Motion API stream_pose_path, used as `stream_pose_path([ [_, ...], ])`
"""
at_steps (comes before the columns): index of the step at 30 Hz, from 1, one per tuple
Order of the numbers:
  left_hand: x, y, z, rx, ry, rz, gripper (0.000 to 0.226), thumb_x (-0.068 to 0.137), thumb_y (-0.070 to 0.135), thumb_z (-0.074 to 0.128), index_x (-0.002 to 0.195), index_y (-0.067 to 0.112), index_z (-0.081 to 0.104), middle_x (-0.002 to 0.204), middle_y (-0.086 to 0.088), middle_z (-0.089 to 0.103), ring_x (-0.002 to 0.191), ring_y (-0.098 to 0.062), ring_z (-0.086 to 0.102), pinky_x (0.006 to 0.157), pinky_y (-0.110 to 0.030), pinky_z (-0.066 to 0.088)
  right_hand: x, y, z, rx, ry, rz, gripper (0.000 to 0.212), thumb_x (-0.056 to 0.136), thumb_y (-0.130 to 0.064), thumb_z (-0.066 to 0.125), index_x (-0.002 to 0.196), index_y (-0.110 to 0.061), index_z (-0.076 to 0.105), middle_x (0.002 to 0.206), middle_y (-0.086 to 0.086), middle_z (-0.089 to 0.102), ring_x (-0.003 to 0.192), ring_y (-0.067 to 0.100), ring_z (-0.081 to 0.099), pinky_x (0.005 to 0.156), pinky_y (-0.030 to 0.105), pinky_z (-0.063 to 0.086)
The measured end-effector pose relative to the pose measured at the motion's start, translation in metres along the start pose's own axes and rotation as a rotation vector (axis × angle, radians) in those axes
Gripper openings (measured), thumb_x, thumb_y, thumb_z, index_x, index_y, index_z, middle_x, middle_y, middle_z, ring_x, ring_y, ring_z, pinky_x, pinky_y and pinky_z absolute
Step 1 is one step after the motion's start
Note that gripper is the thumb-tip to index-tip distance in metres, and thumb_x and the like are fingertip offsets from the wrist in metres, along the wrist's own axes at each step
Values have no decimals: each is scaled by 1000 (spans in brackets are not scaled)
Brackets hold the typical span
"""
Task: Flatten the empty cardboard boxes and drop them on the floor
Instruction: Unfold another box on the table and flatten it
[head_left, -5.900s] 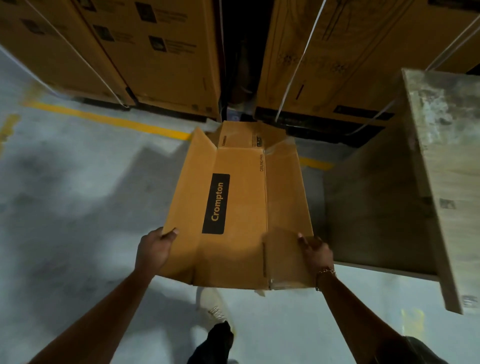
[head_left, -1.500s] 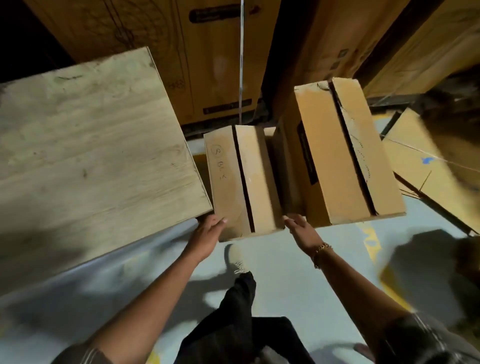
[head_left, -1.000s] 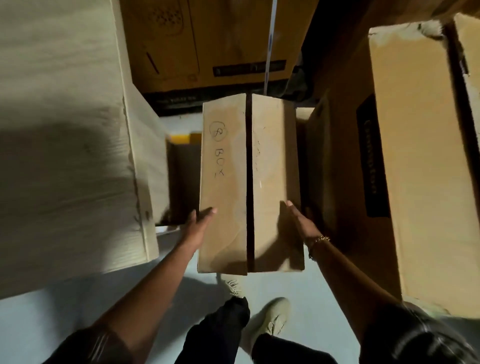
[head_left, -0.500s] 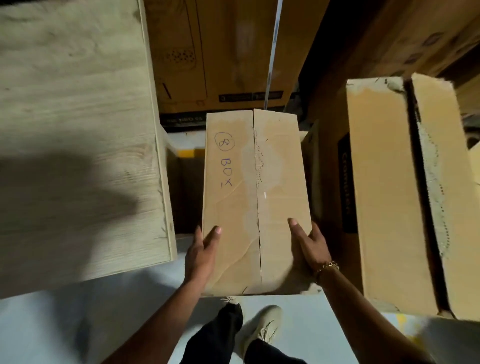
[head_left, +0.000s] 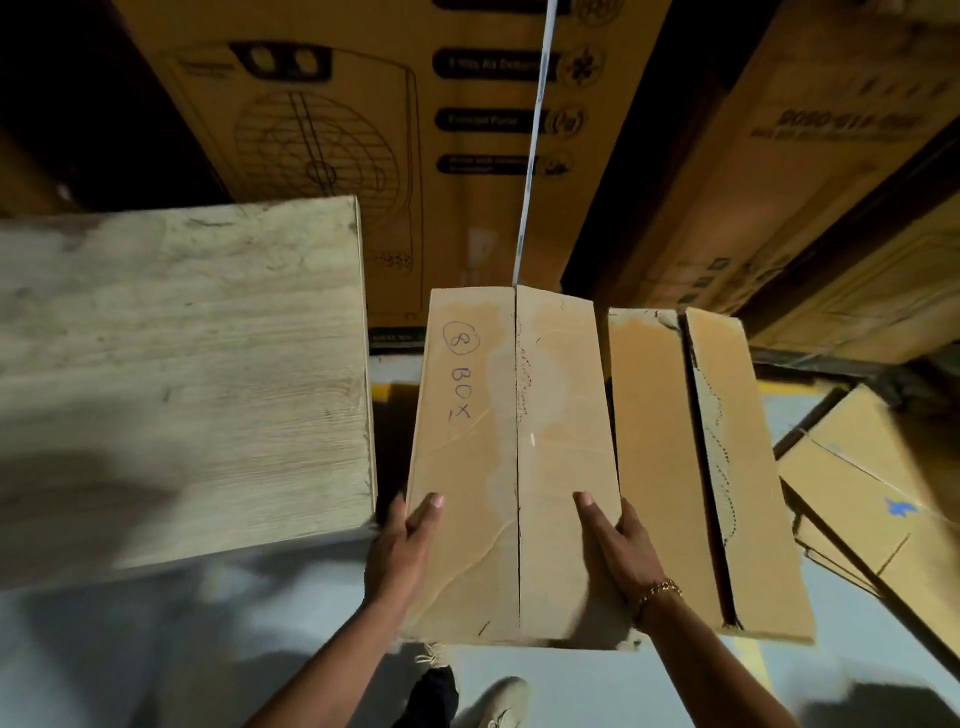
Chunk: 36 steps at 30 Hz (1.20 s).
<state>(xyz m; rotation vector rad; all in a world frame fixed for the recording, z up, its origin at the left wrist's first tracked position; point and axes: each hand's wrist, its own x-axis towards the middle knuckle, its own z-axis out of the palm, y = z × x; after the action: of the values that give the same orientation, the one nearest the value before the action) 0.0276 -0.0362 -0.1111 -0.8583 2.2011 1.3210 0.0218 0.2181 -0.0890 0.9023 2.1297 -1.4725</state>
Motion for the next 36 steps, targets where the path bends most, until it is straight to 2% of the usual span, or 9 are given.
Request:
stream_pose_path([
  [3,-24,22,-20,45,31,52,89,82,81,34,155,32,21,157,-3,37,139,-32,41,105,-46,41,-23,-15,-13,-56,-5,-96,113,58,-95,52,147,-27,36,139,3,56,117,26,57,98,49,51],
  [8,-65,61,-65,72,128,146,87,84,81,34,152,26,33,147,-6,51,132,-31,49,100,-40,43,-63,-73,-38,-183,-4,-290,80,83,-78,46,148,-33,34,140,-1,56,104,18,55,83,36,47],
  [13,-94,93,-127,-22,217,250,80,88,73,41,147,20,44,143,-7,55,130,-29,52,98,-34,43,-99,-147,-47,-320,13,-439,94,69,-93,38,144,-38,39,116,-7,66,93,17,63,72,32,53],
  [17,-104,102,-189,-74,301,281,81,87,75,40,149,22,41,146,-7,52,133,-29,49,101,-35,41,-127,-207,-20,-339,-6,-558,82,79,-84,42,145,-36,40,110,-8,66,93,18,64,66,28,48],
  [22,-95,69,-292,-186,412,281,93,80,84,39,148,20,43,145,-8,53,132,-29,49,104,-36,42,-152,-262,80,-241,-220,-597,93,64,-91,54,144,-46,36,134,-12,58,113,18,61,99,50,50],
  [25,-77,30,-362,-235,476,232,87,86,78,42,149,17,42,146,-10,52,134,-30,48,107,-38,39,-170,-294,164,-240,-335,-622,87,79,-78,54,151,-36,29,145,-13,44,134,24,46,111,47,35],
  [28,-55,-17,-433,-241,526,202,101,71,96,32,142,27,51,139,-1,59,128,-25,54,107,-42,42,-186,-318,252,-237,-408,-609,82,89,-61,53,154,-23,24,141,-9,44,131,19,44,105,38,34],
  [31,-27,-63,-497,-226,576,146,101,69,98,28,139,30,52,136,4,61,126,-23,55,106,-44,42,-196,-333,334,-184,-543,-610,66,89,-55,58,146,-31,36,135,-14,50,111,6,51,93,25,37],
  [36,2,-102,-569,-220,634,81,101,69,99,25,139,31,52,133,1,63,124,-27,57,104,-47,44,-207,-353,437,-212,-602,-597,69,88,-60,59,147,-32,36,126,-17,53,111,9,51,96,28,36],
])
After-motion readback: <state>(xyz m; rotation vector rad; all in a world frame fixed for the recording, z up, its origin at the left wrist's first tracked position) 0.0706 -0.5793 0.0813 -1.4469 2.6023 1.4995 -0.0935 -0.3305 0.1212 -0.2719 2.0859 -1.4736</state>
